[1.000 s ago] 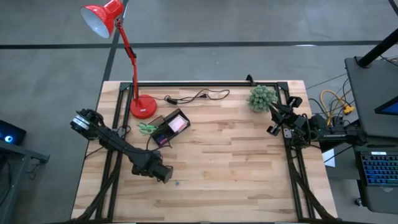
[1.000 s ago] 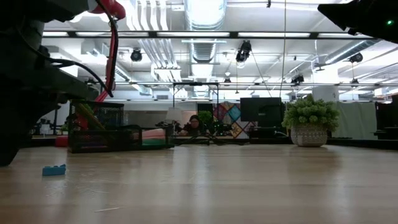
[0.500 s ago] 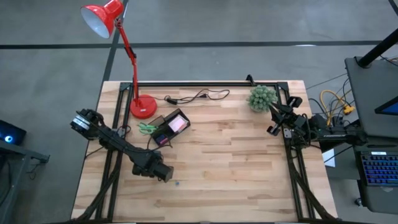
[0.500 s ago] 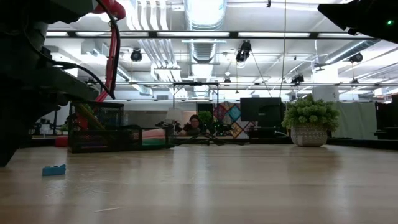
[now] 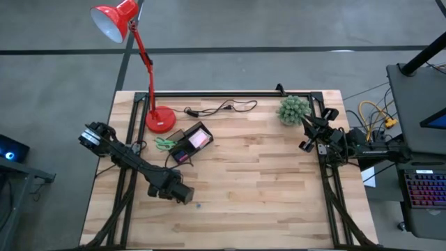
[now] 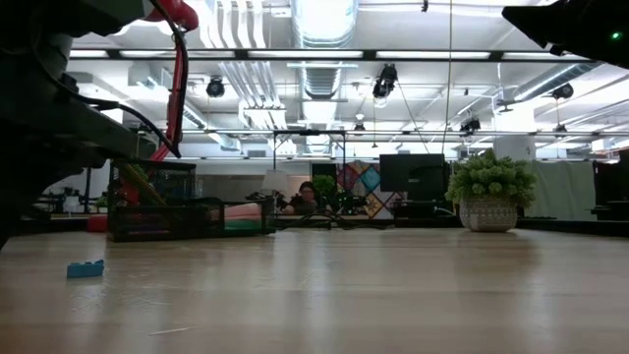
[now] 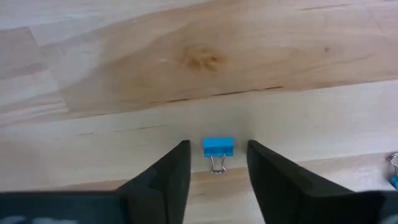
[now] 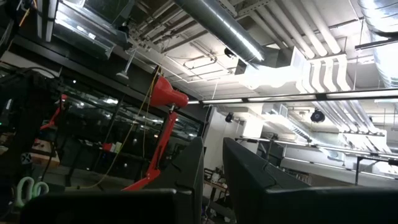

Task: Pick and place office supplies into organizer
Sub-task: Put the left blue binder clip into the desk organizer

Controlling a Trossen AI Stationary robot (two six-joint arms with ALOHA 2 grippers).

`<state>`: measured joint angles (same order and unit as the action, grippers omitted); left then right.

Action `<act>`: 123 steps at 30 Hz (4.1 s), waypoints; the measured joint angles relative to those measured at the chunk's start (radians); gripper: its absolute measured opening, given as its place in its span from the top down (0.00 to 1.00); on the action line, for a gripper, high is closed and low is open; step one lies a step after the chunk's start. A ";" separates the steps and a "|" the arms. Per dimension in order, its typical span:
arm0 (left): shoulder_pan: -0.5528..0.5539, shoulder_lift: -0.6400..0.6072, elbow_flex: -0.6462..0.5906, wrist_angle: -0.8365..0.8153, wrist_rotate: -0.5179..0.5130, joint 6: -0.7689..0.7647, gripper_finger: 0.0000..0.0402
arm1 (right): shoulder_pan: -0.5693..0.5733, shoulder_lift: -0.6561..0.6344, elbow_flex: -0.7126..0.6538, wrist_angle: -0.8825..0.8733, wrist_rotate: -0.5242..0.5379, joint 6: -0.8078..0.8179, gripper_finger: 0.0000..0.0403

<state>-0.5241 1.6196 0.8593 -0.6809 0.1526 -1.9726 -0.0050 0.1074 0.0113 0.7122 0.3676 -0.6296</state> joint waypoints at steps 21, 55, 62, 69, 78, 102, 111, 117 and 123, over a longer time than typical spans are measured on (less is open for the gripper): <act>-0.001 -0.009 0.004 -0.012 -0.016 0.159 0.96 | 0.000 0.000 0.000 0.000 0.000 -0.001 0.87; 0.001 -0.127 0.004 -0.008 -0.032 0.182 0.96 | 0.000 0.000 0.000 0.002 0.000 -0.001 0.87; 0.029 -0.172 0.003 -0.009 -0.148 0.259 0.96 | 0.000 0.000 0.000 0.002 0.000 0.000 0.87; 0.091 -0.196 0.002 -0.008 -0.270 0.379 0.96 | 0.000 0.000 0.000 0.002 0.000 0.000 0.87; 0.197 -0.194 0.005 -0.009 -0.425 0.530 0.96 | 0.000 0.000 0.000 0.003 0.000 -0.001 0.87; 0.409 -0.194 0.032 -0.008 -0.580 0.816 0.96 | 0.000 0.000 0.000 0.003 0.000 -0.003 0.87; 0.405 -0.193 0.032 -0.008 -0.580 0.954 0.96 | 0.000 0.000 0.000 0.003 0.000 -0.003 0.87; 0.405 -0.193 0.031 -0.009 -0.581 1.066 0.96 | 0.000 0.000 0.000 0.002 0.000 -0.003 0.87; 0.405 -0.193 0.030 -0.008 -0.579 1.145 0.96 | 0.000 0.000 0.000 0.003 0.000 -0.004 0.87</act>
<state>-0.1196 1.4265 0.8894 -0.6891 -0.4259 -0.8278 -0.0050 0.1070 0.0114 0.7150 0.3676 -0.6334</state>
